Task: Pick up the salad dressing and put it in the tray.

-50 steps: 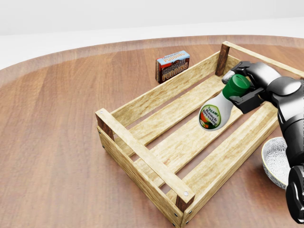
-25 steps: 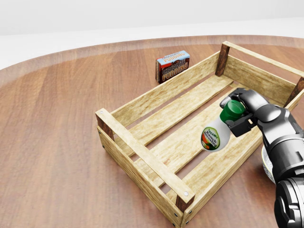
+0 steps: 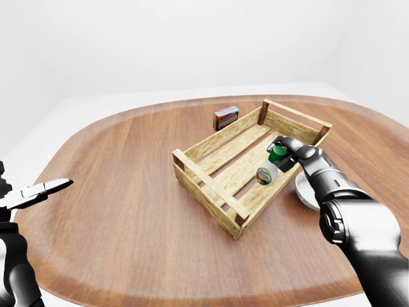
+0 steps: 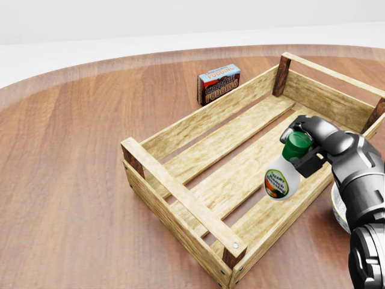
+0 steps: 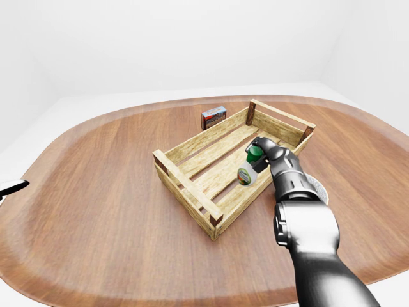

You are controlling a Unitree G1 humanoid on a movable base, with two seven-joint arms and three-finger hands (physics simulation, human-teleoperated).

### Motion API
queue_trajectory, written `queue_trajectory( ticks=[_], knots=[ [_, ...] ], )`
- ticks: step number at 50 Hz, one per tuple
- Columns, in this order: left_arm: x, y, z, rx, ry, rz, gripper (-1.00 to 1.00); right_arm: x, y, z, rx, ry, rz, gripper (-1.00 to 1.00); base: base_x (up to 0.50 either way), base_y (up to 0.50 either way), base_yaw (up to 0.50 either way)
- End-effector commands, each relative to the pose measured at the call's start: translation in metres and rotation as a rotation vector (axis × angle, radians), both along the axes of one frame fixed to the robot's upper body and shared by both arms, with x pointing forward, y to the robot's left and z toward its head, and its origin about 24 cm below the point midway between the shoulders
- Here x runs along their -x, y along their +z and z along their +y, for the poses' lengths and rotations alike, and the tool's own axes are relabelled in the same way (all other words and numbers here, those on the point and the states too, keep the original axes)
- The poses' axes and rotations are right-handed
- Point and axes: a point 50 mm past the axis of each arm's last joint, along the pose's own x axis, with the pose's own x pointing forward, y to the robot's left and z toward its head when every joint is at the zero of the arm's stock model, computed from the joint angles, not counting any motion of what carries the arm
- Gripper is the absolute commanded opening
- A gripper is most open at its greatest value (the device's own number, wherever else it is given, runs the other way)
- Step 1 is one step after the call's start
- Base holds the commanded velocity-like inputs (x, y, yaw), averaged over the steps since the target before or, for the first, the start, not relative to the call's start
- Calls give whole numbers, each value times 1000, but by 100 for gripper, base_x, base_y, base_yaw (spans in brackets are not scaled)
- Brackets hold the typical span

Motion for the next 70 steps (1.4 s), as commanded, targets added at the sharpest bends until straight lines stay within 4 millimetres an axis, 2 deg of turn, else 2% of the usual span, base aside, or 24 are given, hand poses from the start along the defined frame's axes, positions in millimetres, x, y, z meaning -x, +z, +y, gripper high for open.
queue_trajectory(
  ticks=[1, 24, 46, 47, 48, 62, 68, 70],
  knots=[
    [0, -1, 1, 3, 0, 3, 100, -1, 4, -3, 55, 13, 5, -100, 0, 0, 0],
    [-1, 0, 0, 2, -3, 0, 100, 13, -27, -6, 4, -33, 48, -100, 0, 0, 0],
    [-3, -5, 0, 9, -6, 20, 100, 19, -39, -7, -9, -46, 71, -99, 0, 0, 0],
    [-3, -5, 0, 10, -7, 21, 100, 19, -41, -7, -7, -40, 80, -96, 0, 0, 0],
    [-3, -5, 0, 10, -7, 22, 100, 20, -42, -7, 10, -35, 87, 98, 0, 0, 0],
    [-3, -4, -1, 3, -9, 15, 100, 18, -39, -5, 20, -8, 101, 100, 0, 0, 0],
    [-2, -3, -2, 0, -11, 11, 100, 11, -23, -6, 60, 21, 92, 100, 0, 0, 0],
    [-2, -2, -2, -2, -11, 8, 100, 7, -10, -9, 86, 33, 78, 100, 0, 0, 0]
  ],
)
